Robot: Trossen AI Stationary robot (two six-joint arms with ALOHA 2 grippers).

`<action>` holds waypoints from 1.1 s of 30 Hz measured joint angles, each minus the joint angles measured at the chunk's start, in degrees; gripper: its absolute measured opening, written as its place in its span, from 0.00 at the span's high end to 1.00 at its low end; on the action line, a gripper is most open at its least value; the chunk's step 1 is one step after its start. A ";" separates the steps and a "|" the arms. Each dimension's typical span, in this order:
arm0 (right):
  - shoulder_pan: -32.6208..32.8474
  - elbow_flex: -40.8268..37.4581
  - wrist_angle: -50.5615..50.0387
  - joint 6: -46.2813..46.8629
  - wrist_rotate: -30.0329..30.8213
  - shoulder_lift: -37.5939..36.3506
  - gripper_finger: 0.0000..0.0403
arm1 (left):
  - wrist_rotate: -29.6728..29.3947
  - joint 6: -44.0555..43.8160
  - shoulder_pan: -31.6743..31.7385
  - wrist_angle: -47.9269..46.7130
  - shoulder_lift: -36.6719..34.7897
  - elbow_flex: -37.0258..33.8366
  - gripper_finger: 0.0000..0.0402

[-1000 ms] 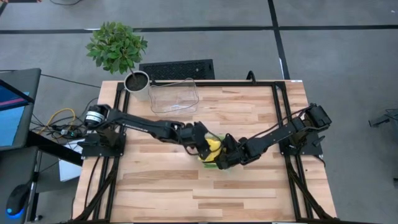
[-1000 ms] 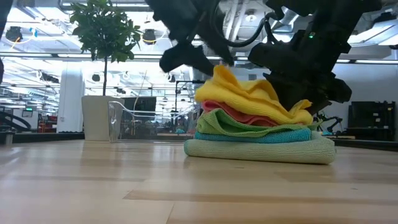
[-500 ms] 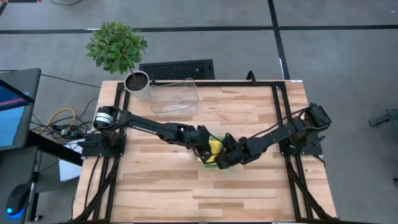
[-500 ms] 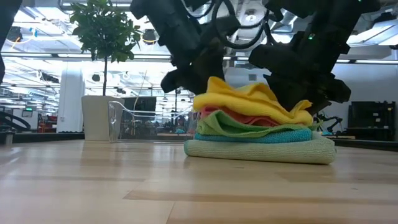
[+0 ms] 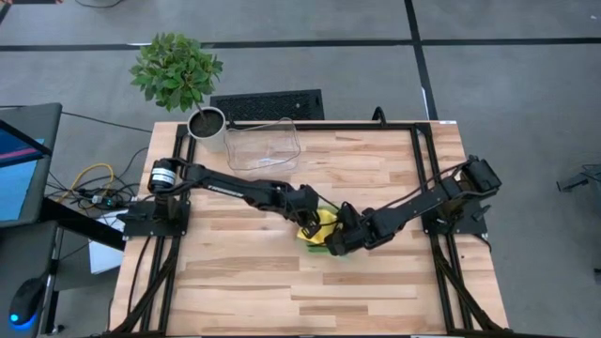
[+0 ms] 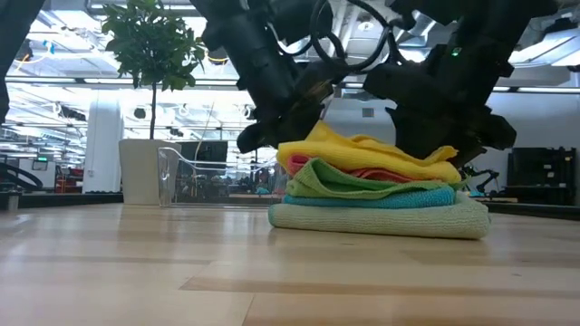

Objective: Fold microfiber towels
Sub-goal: Stack the stacked microfiber cloths on the light green microfiber cloth

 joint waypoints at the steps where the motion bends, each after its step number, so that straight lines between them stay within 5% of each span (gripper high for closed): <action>1: 0.47 -0.03 -0.84 0.80 -0.01 -0.59 0.45 | -0.58 0.50 -0.06 0.27 0.00 0.00 0.98; 11: 9.17 -0.09 -12.62 16.10 6.84 -8.80 0.45 | -1.49 2.45 -0.09 0.96 0.00 -0.02 0.99; 20: 14.70 -0.04 -5.84 22.18 32.81 -11.49 0.45 | -1.20 3.16 -0.09 1.07 -0.96 -0.02 0.98; 33: 10.60 -0.01 -0.82 29.79 28.19 5.15 0.56 | -0.63 3.25 -0.05 0.01 -0.99 0.01 0.98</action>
